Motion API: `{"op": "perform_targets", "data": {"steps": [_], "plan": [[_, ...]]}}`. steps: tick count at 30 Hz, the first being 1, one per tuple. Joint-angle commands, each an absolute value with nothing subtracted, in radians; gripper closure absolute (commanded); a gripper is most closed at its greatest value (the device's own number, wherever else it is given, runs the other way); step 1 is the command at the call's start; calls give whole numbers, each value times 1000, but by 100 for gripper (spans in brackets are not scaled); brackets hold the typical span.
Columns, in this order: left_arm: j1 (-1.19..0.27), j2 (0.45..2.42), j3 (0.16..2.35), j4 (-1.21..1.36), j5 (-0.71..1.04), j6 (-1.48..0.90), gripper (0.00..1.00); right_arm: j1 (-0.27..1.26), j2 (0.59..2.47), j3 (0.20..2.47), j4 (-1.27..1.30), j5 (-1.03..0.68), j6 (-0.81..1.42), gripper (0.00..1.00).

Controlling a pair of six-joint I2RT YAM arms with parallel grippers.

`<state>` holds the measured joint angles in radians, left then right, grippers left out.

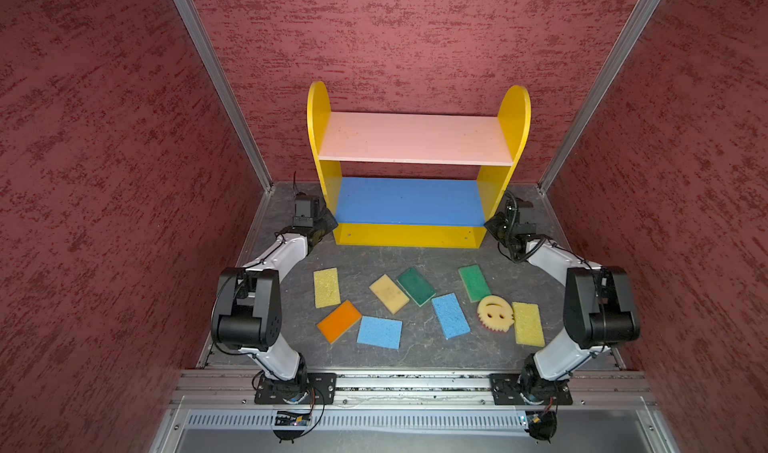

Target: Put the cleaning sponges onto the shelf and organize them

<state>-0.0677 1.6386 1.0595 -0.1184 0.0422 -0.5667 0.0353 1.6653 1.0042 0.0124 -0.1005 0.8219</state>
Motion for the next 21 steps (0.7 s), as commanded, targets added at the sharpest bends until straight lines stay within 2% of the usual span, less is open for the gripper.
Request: {"op": "perform_targets", "data": {"steps": [1,13,21], "plan": [[-124,1667,1086,-54,167,-554,100,64,1690,1063,73,-161,828,100],[-121,1624,1062,-44,185,-558,100,54,1718,1108,25,-140,818,100],[-129,1564,1049,-75,224,-579,100,54,1640,1052,-50,-96,793,100]]}}
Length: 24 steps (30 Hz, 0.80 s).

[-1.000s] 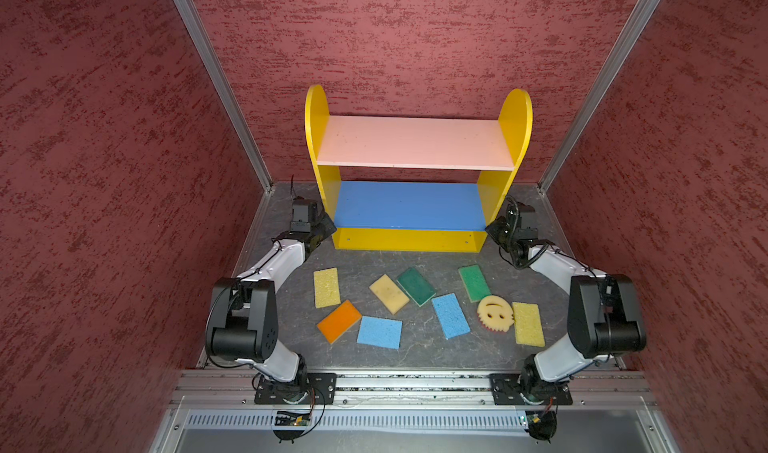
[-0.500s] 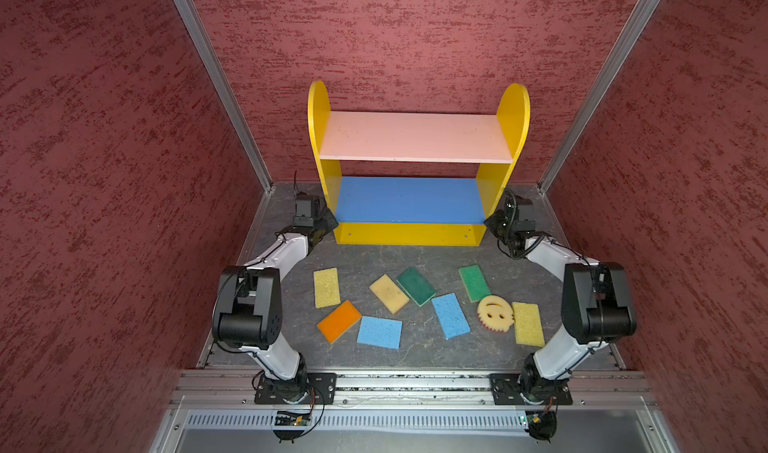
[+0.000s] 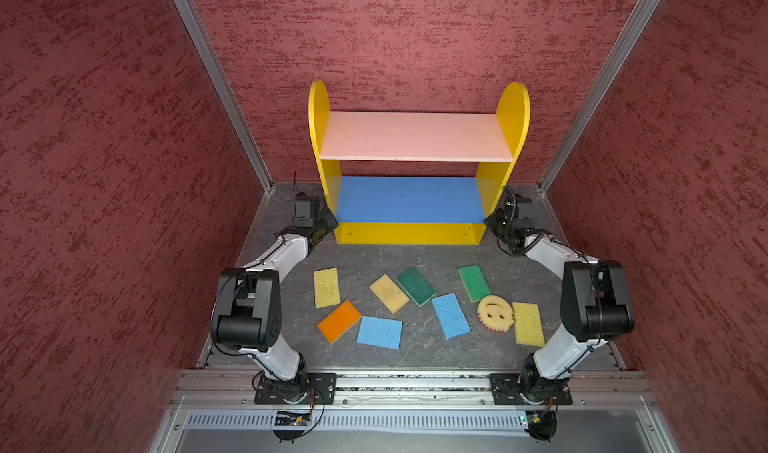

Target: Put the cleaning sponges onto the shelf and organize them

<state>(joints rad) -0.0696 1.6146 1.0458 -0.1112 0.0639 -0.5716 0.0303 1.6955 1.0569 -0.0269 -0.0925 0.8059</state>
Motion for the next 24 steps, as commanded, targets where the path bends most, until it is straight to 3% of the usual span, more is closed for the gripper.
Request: {"op": "perform_targets", "data": {"steps": [1,8,14,18,24], "plan": [[-128,1553,1050,-92,221,-577,100,54,1629,1046,-62,-86,784,100],[-120,1472,1050,-213,148,-594,100,53,1577,1028,-142,-1,740,100],[-127,1379,926,-233,32,-777,100,55,1543,994,-163,41,736,100],[-130,1394,962,-365,13,-798,99,72,1527,983,-186,43,729,100],[-138,1318,880,-369,16,-823,96,125,1366,863,-186,89,716,100]]}}
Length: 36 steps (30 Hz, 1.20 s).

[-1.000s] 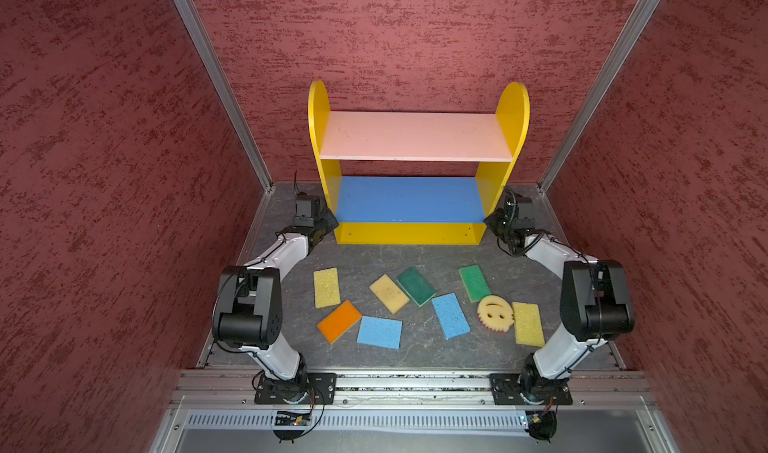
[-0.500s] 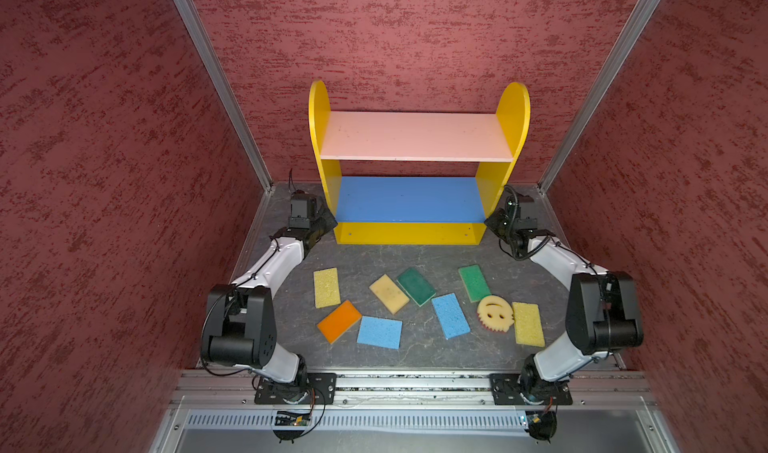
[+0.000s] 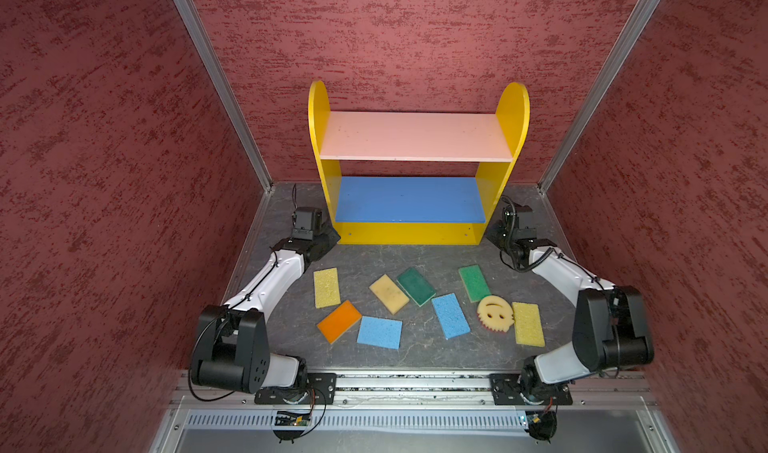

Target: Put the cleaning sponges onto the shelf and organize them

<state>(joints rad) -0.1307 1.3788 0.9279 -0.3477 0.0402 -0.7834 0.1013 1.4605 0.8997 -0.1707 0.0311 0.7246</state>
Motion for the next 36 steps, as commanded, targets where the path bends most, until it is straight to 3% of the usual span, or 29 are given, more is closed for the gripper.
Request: {"op": "perform_targets", "data": {"steps": [1,9,13,15,24,29,36], "plan": [[-142,1278,843,-358,1,-841,95,138,1329,841,-192,99,711,100],[-226,957,672,-410,-169,-907,78,310,1141,764,-282,157,594,99],[-312,843,631,-514,-219,-962,46,481,1106,753,-302,174,559,97],[-371,794,590,-541,-243,-1019,41,570,1108,743,-302,193,546,96],[-520,695,579,-731,-421,-1078,42,936,1342,801,-214,309,489,94],[-518,672,573,-758,-444,-1099,50,967,1495,859,-60,218,540,93],[-491,644,563,-756,-431,-1083,46,969,1646,1010,-54,128,497,91]]}}
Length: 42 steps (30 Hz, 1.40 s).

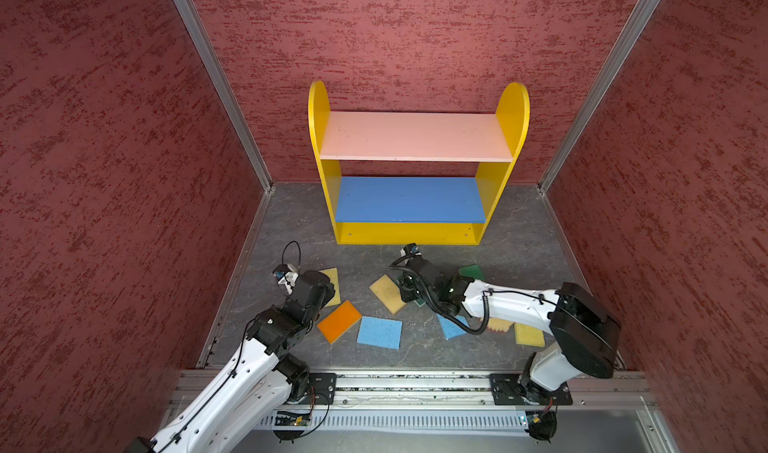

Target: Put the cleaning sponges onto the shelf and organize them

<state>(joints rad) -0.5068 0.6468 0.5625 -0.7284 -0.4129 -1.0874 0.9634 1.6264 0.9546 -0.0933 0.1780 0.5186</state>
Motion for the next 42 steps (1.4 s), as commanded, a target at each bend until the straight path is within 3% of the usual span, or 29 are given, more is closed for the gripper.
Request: {"op": "perform_targets", "data": {"steps": [1,6,12,14,17,20,28,42], "plan": [[-482,647,565,-768,-425,-1084,46,969,1659,1024,-61,125,488,91],[-363,644,528,-792,-332,-1039,43,969,1733,1100,-92,118,472,87],[-130,663,447,-622,-65,-920,44,969,1827,1162,-116,119,472,82],[-98,691,451,-583,-12,-902,35,968,1846,1164,-124,102,465,73],[-104,708,463,-535,37,-878,27,969,1872,1171,-155,92,446,55],[-127,704,458,-491,76,-885,25,962,1881,1171,-172,95,422,48],[-259,733,458,-427,-7,-930,31,911,1791,1073,-153,117,456,45],[-331,1091,616,-267,-9,-869,31,813,1662,896,-163,161,469,42]]}}
